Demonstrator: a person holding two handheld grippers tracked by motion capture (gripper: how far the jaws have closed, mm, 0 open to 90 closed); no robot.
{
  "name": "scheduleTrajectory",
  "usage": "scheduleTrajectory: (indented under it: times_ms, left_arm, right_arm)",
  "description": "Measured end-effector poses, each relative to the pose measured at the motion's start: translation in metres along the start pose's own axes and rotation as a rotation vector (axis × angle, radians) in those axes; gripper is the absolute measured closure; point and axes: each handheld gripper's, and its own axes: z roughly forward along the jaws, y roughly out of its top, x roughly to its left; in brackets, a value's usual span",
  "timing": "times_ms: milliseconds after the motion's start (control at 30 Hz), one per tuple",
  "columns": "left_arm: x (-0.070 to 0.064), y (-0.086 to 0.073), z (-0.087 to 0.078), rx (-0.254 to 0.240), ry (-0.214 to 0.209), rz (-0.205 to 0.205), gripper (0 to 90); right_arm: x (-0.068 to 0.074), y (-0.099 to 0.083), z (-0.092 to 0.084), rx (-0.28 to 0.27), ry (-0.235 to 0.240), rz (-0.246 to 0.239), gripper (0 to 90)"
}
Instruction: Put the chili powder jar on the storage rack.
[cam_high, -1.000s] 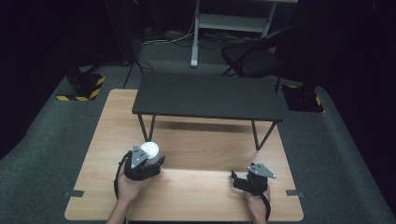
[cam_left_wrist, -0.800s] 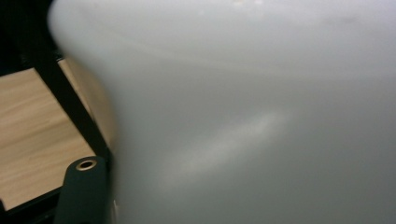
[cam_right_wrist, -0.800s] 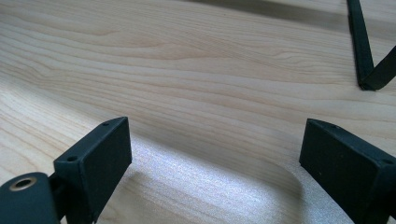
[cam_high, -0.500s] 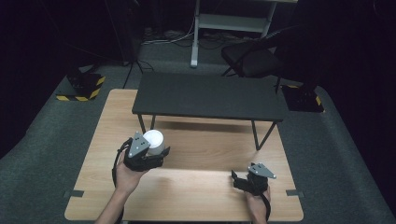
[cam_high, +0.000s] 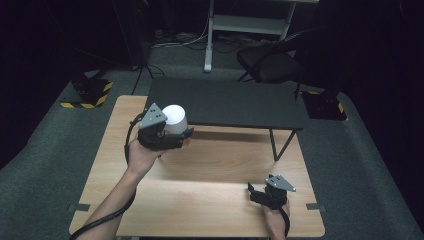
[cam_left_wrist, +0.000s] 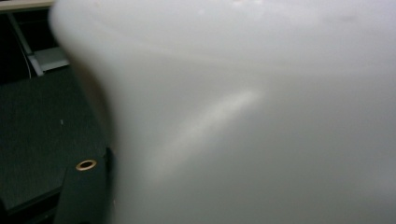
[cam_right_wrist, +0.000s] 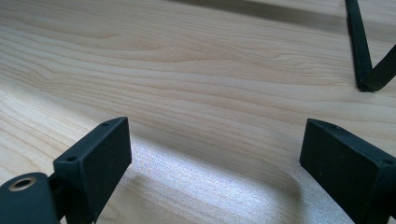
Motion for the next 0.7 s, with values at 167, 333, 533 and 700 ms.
scheduleTrajectory:
  times_ms: [167, 333, 533, 700]
  left_arm:
    - [0.005, 0.025, 0.016, 0.016, 0.028, 0.006, 30.6]
    - [0.014, 0.044, 0.032, 0.022, 0.05, -0.016, 30.6]
    - [0.02, 0.066, 0.056, 0.062, 0.103, -0.011, 30.6]
    - [0.022, 0.074, 0.075, 0.096, 0.135, 0.005, 30.6]
  right_arm:
    - [0.0, 0.0, 0.0, -0.002, -0.002, 0.003, 8.3]
    - [0.0, -0.001, -0.001, -0.008, -0.006, 0.012, 8.3]
    - [0.0, -0.001, 0.0, -0.005, -0.008, 0.014, 8.3]
    - [0.0, -0.001, -0.001, -0.006, -0.01, 0.022, 8.3]
